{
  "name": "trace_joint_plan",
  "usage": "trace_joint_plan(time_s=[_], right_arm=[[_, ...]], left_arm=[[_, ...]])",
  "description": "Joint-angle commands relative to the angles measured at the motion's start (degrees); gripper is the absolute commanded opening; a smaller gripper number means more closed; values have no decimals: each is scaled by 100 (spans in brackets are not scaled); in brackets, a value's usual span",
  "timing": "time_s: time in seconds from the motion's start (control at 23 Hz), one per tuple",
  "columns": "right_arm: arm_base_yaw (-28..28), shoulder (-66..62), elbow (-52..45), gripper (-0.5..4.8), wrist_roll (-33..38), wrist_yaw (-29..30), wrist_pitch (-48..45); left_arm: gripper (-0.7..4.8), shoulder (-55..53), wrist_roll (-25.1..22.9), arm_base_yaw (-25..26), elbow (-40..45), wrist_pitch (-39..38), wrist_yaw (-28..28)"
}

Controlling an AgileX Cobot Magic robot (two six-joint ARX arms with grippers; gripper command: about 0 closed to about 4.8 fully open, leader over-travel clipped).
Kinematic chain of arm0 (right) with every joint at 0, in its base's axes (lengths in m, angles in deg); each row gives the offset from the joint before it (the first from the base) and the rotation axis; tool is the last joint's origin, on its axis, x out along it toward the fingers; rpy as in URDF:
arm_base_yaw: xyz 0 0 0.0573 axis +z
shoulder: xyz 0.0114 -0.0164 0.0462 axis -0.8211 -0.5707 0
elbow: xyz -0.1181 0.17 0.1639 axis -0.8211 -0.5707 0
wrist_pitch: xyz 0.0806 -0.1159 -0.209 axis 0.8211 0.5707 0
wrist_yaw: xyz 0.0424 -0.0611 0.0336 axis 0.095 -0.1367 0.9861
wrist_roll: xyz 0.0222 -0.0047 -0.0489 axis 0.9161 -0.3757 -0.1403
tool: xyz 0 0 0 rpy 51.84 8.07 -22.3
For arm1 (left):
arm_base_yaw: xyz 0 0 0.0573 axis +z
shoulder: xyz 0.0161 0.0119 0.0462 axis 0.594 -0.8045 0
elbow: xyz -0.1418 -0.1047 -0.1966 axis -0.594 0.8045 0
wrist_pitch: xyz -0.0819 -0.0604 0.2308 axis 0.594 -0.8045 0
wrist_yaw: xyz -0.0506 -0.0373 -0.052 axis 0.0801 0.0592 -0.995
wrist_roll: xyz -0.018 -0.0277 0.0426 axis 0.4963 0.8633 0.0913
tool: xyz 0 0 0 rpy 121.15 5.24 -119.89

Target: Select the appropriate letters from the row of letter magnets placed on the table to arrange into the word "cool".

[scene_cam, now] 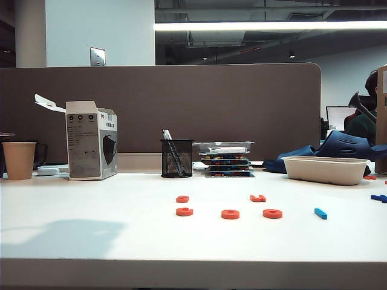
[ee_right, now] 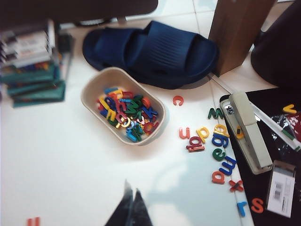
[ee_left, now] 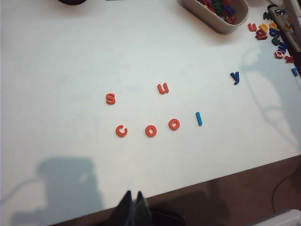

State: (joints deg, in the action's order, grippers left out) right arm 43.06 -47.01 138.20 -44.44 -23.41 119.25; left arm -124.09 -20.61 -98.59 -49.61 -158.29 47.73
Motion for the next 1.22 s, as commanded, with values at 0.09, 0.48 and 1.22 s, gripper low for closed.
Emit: trace_joint_plan(time_s=[0.09, 0.48, 1.22], right_arm=[[-208, 398, 4, -1, 103, 260, 50], [-221, 1436, -914, -1, 184, 262, -243], [157, 4649, -5130, -1, 382, 634, -1325]], left_arm=[[-5, 13, -1617, 107, -17, 1351, 560], [-5, 26, -3362, 3279, -643, 2822, -968], [-5, 2328, -3571, 5893, 782, 2251, -1888]])
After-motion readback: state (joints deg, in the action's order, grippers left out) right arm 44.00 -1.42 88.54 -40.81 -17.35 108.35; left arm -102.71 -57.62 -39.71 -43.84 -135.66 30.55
